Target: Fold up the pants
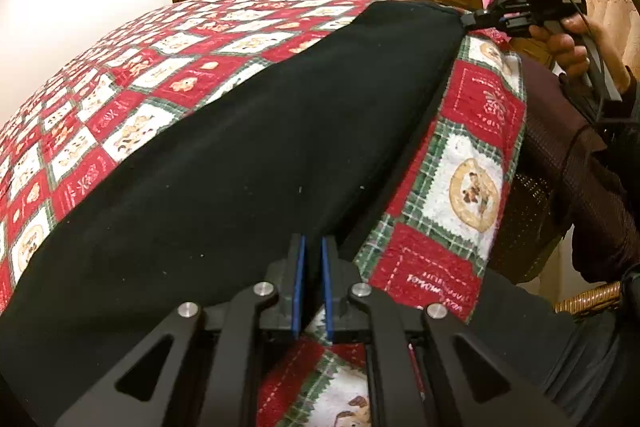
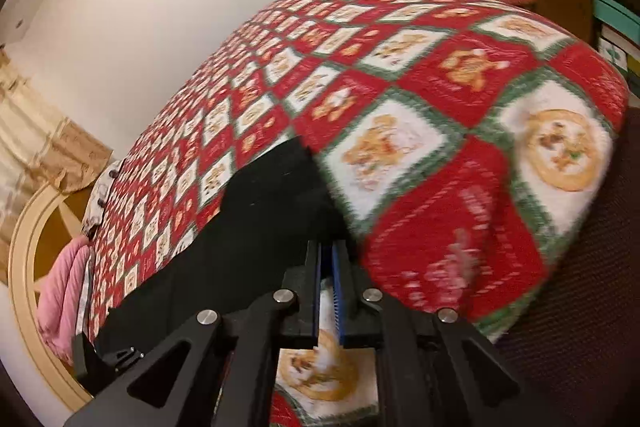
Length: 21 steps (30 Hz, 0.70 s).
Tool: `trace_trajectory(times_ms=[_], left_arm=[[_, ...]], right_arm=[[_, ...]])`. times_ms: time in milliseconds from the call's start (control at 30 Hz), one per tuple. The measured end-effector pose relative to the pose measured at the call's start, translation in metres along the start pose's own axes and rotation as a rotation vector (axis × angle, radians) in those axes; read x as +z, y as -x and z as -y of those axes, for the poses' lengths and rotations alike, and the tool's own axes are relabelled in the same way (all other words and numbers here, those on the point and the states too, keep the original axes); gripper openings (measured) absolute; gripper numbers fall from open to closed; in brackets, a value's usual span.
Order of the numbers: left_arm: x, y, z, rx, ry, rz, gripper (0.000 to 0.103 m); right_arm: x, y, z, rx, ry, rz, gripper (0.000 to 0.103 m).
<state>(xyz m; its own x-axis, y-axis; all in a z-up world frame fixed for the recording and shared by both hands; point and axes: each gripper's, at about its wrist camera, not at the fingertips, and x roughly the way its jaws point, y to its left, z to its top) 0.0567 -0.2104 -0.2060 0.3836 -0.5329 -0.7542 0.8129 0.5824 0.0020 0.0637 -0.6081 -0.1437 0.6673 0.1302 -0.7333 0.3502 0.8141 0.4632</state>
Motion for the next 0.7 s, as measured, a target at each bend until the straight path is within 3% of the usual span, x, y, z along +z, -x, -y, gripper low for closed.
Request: trace_trajectory(times_ms=[67,100,200,367,500,700], left_arm=[[0.0,-0.001,-0.001,-0.009,0.007,0.0,0.009],[0.0,-0.002,-0.002,-0.017,0.012,-0.001,0.009],[0.0,-0.002,-0.003,-0.046,0.026,-0.008,0.009],[-0.001,-0.001,0.003,-0.058,0.012,-0.019,0.009],[-0.002,-0.001,0.001,-0.065,0.027,-0.018,0.009],[-0.003,-0.002,-0.003,-0.087,0.061,-0.01,0.009]], right_arm=[[0.006,0.015,0.006,-0.101,-0.004,0.064,0.006],[0.01,0.021,0.009,-0.111,-0.016,0.087,0.006],[0.021,0.031,0.014,0.016,-0.086,0.139,0.007],[0.045,-0.011,-0.021,0.112,-0.009,0.028,0.007],[0.059,-0.056,-0.041,0.104,0.019,-0.095,0.01],[0.071,-0.062,-0.044,0.034,0.031,-0.005,0.009]])
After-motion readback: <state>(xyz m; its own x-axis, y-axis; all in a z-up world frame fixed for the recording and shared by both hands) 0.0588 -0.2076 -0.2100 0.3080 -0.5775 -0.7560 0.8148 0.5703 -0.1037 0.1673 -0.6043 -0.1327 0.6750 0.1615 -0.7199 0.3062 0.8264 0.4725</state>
